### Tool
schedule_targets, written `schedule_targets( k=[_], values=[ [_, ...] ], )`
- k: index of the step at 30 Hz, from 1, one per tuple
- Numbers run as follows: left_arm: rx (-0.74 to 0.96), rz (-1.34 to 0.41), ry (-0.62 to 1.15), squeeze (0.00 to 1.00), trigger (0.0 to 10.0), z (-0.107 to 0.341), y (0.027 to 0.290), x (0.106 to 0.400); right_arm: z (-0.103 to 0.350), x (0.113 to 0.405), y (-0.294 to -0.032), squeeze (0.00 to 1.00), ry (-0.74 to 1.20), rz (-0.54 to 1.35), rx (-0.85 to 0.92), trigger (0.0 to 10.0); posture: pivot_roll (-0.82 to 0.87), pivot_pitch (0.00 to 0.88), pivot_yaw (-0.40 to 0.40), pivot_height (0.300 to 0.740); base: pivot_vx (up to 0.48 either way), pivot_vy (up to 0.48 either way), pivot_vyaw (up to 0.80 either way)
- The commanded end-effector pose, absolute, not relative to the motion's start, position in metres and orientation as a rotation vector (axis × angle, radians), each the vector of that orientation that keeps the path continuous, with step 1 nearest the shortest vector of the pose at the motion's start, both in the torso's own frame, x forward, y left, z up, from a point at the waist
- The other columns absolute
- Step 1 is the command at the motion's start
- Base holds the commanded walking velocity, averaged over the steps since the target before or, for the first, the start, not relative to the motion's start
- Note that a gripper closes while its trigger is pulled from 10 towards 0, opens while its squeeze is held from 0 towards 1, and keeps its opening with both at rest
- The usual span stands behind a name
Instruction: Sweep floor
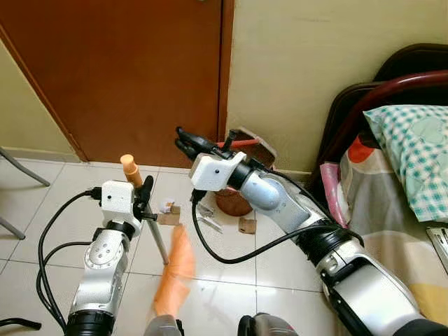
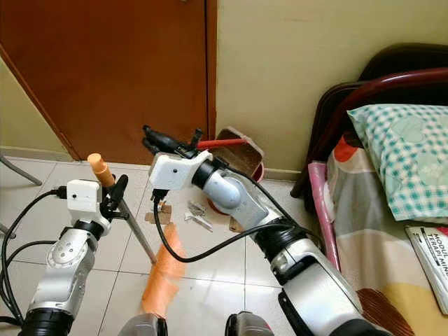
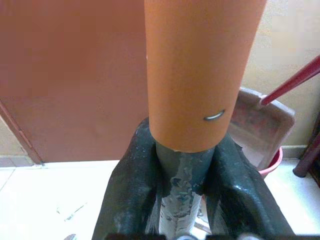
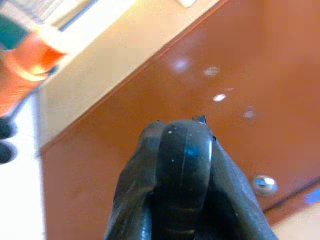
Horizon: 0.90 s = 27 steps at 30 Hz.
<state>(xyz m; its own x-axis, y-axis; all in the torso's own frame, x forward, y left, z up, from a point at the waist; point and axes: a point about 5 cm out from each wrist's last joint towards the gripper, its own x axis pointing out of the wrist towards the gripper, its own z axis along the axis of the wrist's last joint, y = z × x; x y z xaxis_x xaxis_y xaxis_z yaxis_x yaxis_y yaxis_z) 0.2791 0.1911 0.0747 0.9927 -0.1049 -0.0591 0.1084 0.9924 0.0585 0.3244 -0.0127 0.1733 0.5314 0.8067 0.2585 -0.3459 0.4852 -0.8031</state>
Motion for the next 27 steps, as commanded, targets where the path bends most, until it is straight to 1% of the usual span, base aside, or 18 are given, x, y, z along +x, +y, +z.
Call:
schedule_targets(
  k=[1,2,5,7,8,9,10,13,15,18,19,20,25,26,27],
  values=[
    [0.062,-0.116,0.095,0.00,10.0,0.067,0.188,0.277,0.206,0.329,-0.014,0.00,-0.844,0.687,-0.759,10.0,-0.01,0.033,-0.025,0.740,0.000,0.000,0.00],
    [0.062,-0.117,0.094,0.00,10.0,0.067,0.188,0.278,0.218,0.331,-0.017,0.00,-0.884,0.634,-0.732,10.0,-0.01,0.031,-0.024,0.740,0.000,0.000,0.00],
    [0.062,-0.118,0.092,0.00,10.0,0.067,0.188,0.279,0.236,0.332,-0.019,0.00,-0.927,0.591,-0.673,10.0,-0.01,0.031,-0.024,0.740,0.000,0.000,0.00],
    [0.060,-0.117,0.093,0.00,10.0,0.067,0.188,0.279,0.263,0.333,-0.022,0.00,-0.962,0.511,-0.523,10.0,-0.01,0.031,-0.024,0.740,0.000,0.000,0.00],
    [0.060,-0.117,0.093,0.00,10.0,0.067,0.188,0.279,0.271,0.334,-0.022,0.00,-0.970,0.492,-0.480,10.0,-0.01,0.031,-0.024,0.740,0.000,0.000,0.00],
    [0.060,-0.117,0.093,0.00,10.0,0.067,0.188,0.279,0.271,0.334,-0.022,0.00,-0.970,0.492,-0.480,10.0,-0.01,0.031,-0.024,0.740,0.000,0.000,0.00],
    [0.061,-0.116,0.097,0.00,10.0,0.067,0.188,0.279,0.290,0.332,-0.022,0.00,-1.004,0.453,-0.409,10.0,-0.01,0.031,-0.023,0.740,0.000,0.000,0.00],
    [0.062,-0.115,0.101,0.00,10.0,0.066,0.188,0.279,0.311,0.328,-0.019,0.00,-1.044,0.428,-0.330,10.0,-0.01,0.031,-0.023,0.740,0.000,0.000,0.00],
    [0.064,-0.114,0.102,0.00,10.0,0.066,0.188,0.279,0.317,0.327,-0.017,0.00,-1.050,0.423,-0.291,10.0,-0.01,0.031,-0.023,0.740,0.000,0.000,0.00],
    [0.067,-0.112,0.102,0.00,10.0,0.066,0.189,0.278,0.317,0.327,-0.014,0.00,-0.994,0.439,-0.179,10.0,0.00,0.035,-0.026,0.740,0.000,0.000,0.00],
    [0.069,-0.111,0.102,0.00,10.0,0.066,0.189,0.277,0.315,0.328,-0.014,0.00,-0.953,0.448,-0.125,10.0,0.00,0.035,-0.026,0.740,0.000,0.000,0.00],
    [0.072,-0.108,0.103,0.00,10.0,0.066,0.191,0.276,0.309,0.329,-0.012,0.00,-0.870,0.471,-0.027,10.0,0.01,0.037,-0.027,0.740,0.000,0.000,0.00],
    [0.089,-0.102,0.105,0.00,10.0,0.066,0.194,0.274,0.292,0.328,-0.017,0.00,-0.748,0.472,0.070,10.0,0.02,0.044,-0.025,0.740,0.000,0.000,0.00],
    [0.104,-0.102,0.110,0.00,10.0,0.065,0.196,0.271,0.279,0.328,-0.025,0.00,-0.655,0.445,0.161,10.0,0.02,0.048,-0.024,0.740,0.000,0.000,0.00],
    [0.104,-0.102,0.110,0.00,10.0,0.065,0.196,0.271,0.279,0.328,-0.025,0.00,-0.655,0.445,0.161,10.0,0.02,0.048,-0.024,0.740,0.000,0.000,0.00]
  ],
)
